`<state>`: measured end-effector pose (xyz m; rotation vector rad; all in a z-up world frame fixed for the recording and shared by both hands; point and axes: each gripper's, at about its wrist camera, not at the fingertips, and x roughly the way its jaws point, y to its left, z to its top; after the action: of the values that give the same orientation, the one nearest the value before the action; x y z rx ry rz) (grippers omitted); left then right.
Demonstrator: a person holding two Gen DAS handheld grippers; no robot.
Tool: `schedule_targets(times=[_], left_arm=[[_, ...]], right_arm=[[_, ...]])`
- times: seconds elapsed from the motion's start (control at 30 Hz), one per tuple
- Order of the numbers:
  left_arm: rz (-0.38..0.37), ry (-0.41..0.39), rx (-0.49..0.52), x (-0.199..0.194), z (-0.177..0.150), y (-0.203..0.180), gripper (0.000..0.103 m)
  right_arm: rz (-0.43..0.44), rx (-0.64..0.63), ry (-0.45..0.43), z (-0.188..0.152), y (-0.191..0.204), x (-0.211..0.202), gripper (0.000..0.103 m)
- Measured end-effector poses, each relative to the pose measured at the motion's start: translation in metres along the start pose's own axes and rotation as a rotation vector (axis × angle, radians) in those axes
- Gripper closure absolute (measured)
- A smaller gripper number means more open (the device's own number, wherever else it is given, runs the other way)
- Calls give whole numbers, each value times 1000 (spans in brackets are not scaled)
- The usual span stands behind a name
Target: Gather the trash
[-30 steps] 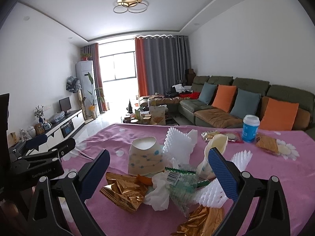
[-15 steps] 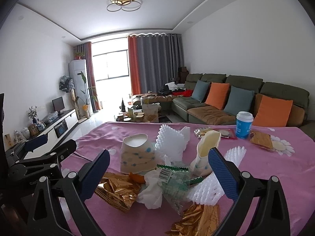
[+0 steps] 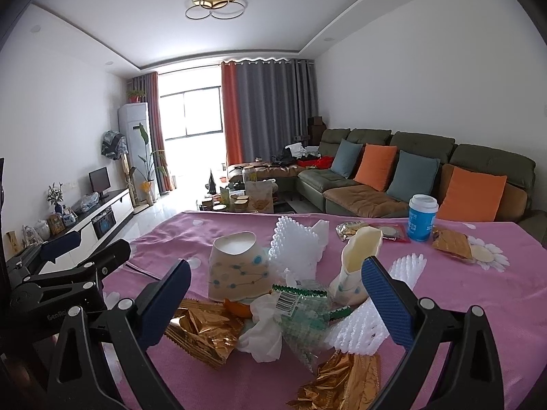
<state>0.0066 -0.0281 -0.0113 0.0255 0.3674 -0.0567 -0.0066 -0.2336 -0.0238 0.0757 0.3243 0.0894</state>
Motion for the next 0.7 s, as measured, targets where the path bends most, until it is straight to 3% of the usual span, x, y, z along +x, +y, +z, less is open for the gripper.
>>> schedule_targets(times=[0.7], left_arm=[[2, 0, -7, 2, 1, 2, 5]], right_arm=[[-10, 2, -8, 2, -1, 2, 6]])
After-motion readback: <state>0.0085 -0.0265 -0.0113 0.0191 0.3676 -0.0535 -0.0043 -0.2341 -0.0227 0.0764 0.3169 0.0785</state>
